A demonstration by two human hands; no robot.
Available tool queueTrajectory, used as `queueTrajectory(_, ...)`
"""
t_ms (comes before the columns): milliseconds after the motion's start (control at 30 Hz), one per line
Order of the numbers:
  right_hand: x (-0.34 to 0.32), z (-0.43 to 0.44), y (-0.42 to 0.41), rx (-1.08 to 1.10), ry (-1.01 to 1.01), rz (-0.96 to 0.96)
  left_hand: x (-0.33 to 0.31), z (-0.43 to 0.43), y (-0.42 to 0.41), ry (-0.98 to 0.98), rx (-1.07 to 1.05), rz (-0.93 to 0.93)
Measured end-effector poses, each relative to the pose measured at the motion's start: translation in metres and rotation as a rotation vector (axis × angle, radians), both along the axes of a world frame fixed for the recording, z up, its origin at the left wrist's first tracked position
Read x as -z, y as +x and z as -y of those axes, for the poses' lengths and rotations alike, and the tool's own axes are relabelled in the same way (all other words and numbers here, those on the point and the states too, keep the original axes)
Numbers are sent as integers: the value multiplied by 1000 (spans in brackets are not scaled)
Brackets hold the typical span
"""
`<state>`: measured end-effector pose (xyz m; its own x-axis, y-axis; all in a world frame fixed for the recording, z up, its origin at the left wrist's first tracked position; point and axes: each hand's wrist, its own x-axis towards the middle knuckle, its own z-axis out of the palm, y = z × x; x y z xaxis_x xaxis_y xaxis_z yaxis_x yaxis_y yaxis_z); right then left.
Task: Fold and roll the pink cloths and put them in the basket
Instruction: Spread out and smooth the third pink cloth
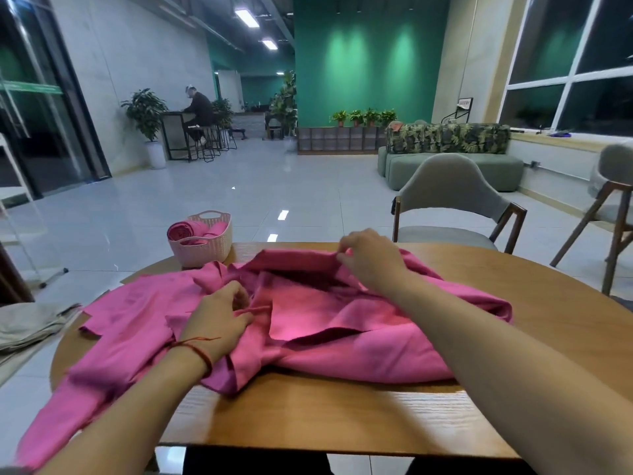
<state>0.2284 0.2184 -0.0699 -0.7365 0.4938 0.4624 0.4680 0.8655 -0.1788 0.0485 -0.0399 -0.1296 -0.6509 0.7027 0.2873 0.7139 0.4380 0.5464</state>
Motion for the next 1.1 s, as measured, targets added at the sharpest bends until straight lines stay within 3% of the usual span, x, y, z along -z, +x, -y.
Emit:
queueTrajectory(333, -16, -134, 117, 505, -213, -151, -6, 25, -27, 42, -150, -128)
queueTrajectory(467, -9, -159, 165, 602, -365, -93, -13, 25, -35, 13, -138, -159)
queueTrajectory(633, -8, -144, 159, 373, -418, -88, -6, 4, -26, -139, -15, -220)
queueTrajectory(800, -13, -82, 102, -9, -357, 199, -2, -37, 9, -451, 157, -229)
queueTrajectory(933, 14, -71, 52, -50, -209, 388, 3, -59, 22, -640, 194, -163)
queueTrajectory(1100, 22, -84, 42, 43, -106, 439, 2, -47, 26, -529, 325, -254)
